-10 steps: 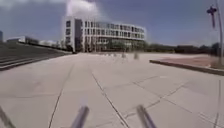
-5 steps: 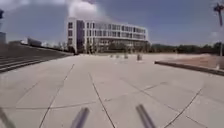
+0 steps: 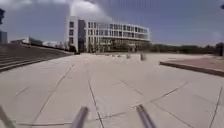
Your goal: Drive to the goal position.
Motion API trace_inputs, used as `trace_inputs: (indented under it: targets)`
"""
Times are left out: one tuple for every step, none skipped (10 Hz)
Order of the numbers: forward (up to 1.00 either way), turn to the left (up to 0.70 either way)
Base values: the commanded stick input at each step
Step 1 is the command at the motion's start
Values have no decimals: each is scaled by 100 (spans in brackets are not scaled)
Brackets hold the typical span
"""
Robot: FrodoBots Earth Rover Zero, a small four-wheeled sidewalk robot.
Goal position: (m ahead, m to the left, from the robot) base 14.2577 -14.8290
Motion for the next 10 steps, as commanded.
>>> trace_inputs:
  targets:
    - [70, 0]
    - [70, 0]
    - [70, 0]
    - [70, 0]
    - [70, 0]
    - [70, 0]
    - [70, 0]
    - [70, 0]
    - [70, 0]
    - [70, 0]
